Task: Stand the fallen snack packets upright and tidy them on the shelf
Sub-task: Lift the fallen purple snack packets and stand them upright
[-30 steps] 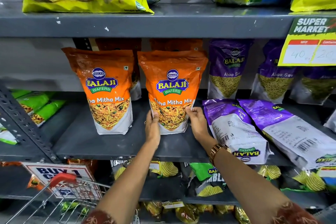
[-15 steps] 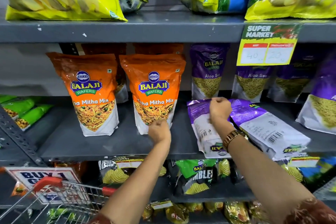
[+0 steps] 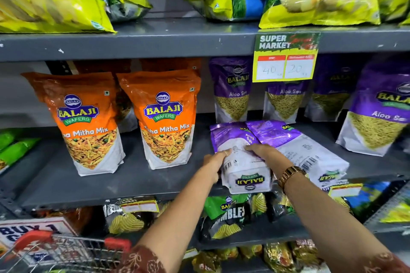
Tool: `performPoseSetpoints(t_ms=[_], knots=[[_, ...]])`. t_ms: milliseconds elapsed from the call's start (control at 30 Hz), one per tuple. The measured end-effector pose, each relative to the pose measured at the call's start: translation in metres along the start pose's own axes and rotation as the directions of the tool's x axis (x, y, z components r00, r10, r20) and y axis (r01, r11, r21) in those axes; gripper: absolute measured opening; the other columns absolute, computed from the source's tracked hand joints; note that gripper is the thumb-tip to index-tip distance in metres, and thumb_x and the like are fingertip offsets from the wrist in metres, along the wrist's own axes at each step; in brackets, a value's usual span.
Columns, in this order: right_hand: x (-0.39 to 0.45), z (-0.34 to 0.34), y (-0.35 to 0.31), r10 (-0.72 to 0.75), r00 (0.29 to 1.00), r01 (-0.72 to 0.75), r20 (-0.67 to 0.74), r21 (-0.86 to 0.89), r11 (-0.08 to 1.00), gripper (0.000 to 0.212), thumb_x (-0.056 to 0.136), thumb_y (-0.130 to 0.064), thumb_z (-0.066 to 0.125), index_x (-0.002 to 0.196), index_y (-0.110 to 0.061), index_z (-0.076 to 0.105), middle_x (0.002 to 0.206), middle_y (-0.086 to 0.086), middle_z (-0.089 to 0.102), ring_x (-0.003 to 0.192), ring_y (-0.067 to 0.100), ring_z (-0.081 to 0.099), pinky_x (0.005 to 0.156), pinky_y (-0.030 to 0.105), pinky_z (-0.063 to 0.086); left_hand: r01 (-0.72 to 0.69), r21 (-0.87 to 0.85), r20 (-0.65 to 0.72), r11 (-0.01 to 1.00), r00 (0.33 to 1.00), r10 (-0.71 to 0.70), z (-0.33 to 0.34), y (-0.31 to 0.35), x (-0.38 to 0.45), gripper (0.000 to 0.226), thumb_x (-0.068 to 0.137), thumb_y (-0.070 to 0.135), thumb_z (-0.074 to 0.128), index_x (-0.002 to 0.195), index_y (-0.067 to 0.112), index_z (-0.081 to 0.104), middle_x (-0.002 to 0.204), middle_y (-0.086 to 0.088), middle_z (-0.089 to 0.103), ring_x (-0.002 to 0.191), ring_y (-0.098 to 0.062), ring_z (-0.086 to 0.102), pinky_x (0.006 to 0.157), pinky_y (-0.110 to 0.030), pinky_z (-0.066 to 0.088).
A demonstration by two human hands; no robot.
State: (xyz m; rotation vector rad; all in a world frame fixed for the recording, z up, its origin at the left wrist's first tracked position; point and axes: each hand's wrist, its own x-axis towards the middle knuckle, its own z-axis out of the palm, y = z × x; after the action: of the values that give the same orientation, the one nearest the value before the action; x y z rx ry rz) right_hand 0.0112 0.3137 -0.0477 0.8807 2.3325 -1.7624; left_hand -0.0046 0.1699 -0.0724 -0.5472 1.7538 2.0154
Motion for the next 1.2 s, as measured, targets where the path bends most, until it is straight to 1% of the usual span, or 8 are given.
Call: performPoseSetpoints(t_ms=[133,200,400,500,667,933,1100,1200], knots=[[0.006,-0.001,-0.003,0.024,1.000,-0.023,-0.013,0.083,0.996,0.046,0.073,-0.015,0.072,0.111,0.003,0.054,0.080,0.013,0.061,0.062,0.021,0.057,0.054,0.026,0.046,-0.129,-0.063,-0.037,0.990,0.991,0.127,0.004,-0.001,-0.001,0.016,0.068,0.001,0.075,0.071,0.004,0.060,0.076,-0.013,0.069,0.066,-0.019,0.066,0.069,-0.030,0.057],[0.004,-0.004,-0.006,0.038,0.999,-0.035,-0.011,0.205,0.978,0.051,0.069,-0.010,0.076,0.110,0.001,0.048,0.080,0.015,0.063,0.069,0.027,0.062,0.067,0.038,0.054,-0.223,-0.116,-0.025,0.968,0.975,0.221,0.004,0.007,-0.011,0.018,0.070,-0.007,0.070,0.087,-0.003,0.065,0.077,-0.008,0.069,0.052,-0.012,0.063,0.050,-0.018,0.053],[-0.007,-0.003,-0.035,-0.298,0.942,0.335,-0.153,0.445,0.830,0.030,0.068,-0.001,0.074,0.090,-0.009,0.054,0.088,0.010,0.064,0.059,0.011,0.062,0.045,0.017,0.051,-0.511,-0.142,-0.015,0.848,0.857,0.515,0.003,0.050,-0.034,0.052,0.068,-0.018,0.065,0.116,0.000,0.054,0.109,-0.009,0.063,0.097,-0.025,0.063,0.082,-0.036,0.054],[-0.007,-0.009,-0.047,-0.408,0.887,0.462,-0.217,0.462,0.757,0.051,0.068,0.003,0.074,0.112,-0.005,0.048,0.089,0.004,0.063,0.069,0.012,0.061,0.052,0.018,0.053,-0.588,-0.072,0.021,0.805,0.806,0.591,0.005,0.061,-0.030,0.053,0.066,-0.018,0.065,0.111,0.008,0.057,0.101,-0.002,0.064,0.080,-0.008,0.064,0.058,-0.016,0.054],[0.003,-0.007,-0.004,-0.356,0.921,0.386,-0.162,0.237,0.892,0.054,0.071,0.007,0.069,0.117,-0.003,0.043,0.096,0.006,0.061,0.085,0.021,0.060,0.071,0.035,0.052,-0.550,0.092,0.041,0.830,0.835,0.548,0.004,0.026,-0.009,0.051,0.066,-0.019,0.062,0.108,0.009,0.054,0.115,-0.016,0.064,0.091,-0.018,0.059,0.074,-0.029,0.053],[0.001,-0.012,0.010,-0.196,0.959,0.278,-0.203,0.561,0.780,0.031,0.072,0.015,0.043,0.077,-0.013,0.054,0.063,0.001,0.060,0.062,0.016,0.050,0.048,0.015,0.045,-0.546,0.022,-0.066,0.838,0.835,0.546,0.003,0.012,-0.002,0.038,0.069,-0.012,0.052,0.101,0.006,0.058,0.094,-0.010,0.063,0.080,-0.018,0.057,0.054,-0.009,0.047],[-0.008,-0.005,0.027,-0.079,0.809,0.381,-0.583,0.416,0.826,0.017,0.081,-0.004,0.046,0.089,-0.010,0.060,0.081,0.010,0.060,0.083,0.027,0.055,0.087,0.047,0.045,-0.391,-0.116,-0.107,0.913,0.919,0.380,-0.003,0.023,0.005,0.036,0.091,0.013,0.037,0.124,0.014,0.052,0.136,-0.010,0.052,0.125,-0.027,0.045,0.107,-0.042,0.032],[-0.016,0.009,0.042,-0.217,0.827,0.426,-0.519,0.325,0.844,0.011,0.081,-0.006,0.053,0.090,-0.012,0.054,0.076,0.008,0.056,0.074,0.027,0.053,0.081,0.055,0.049,-0.355,-0.024,0.010,0.935,0.935,0.355,-0.003,0.027,0.004,0.038,0.095,0.032,0.033,0.127,0.021,0.050,0.142,-0.006,0.046,0.126,-0.023,0.043,0.105,-0.035,0.034]])
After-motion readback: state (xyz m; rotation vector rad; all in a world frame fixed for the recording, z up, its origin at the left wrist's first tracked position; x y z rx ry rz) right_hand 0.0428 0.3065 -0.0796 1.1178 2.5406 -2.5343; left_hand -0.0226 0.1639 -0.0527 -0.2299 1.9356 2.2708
